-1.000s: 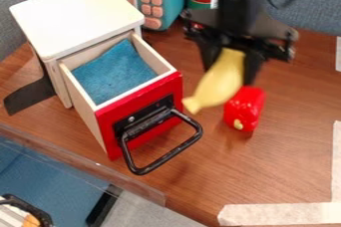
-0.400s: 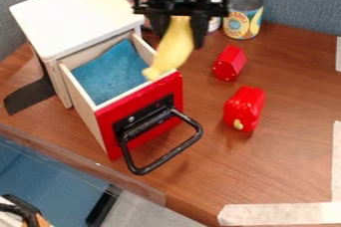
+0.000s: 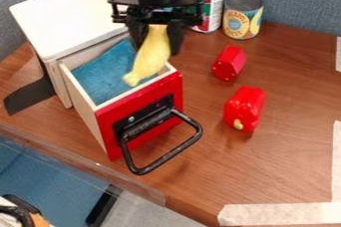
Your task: Put the yellow banana into the drawer
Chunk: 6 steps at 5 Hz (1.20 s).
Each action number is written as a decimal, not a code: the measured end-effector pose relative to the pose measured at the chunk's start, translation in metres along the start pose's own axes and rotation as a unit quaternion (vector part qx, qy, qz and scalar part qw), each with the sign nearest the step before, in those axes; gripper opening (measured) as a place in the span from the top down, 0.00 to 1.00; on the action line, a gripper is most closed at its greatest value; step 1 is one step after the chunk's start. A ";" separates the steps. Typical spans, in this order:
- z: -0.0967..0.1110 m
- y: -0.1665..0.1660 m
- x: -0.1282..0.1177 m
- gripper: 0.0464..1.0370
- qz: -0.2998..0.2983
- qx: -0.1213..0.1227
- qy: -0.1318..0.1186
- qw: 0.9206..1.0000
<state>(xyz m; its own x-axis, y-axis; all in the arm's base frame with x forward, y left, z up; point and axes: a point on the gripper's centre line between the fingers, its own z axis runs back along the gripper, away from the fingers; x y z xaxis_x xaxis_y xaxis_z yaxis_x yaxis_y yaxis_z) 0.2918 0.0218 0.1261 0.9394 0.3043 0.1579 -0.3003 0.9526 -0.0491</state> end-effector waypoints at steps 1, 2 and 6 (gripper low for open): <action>-0.012 0.005 0.000 0.48 0.007 0.006 0.016 1.000; -0.012 0.018 0.003 0.48 0.031 0.020 0.012 0.999; -0.020 0.055 0.002 0.43 0.103 0.084 0.015 0.991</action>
<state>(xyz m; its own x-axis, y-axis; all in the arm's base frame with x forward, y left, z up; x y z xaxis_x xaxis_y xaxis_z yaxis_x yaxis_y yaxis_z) 0.2807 0.0752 0.1042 0.8592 0.4944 0.1315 -0.5068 0.8576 0.0873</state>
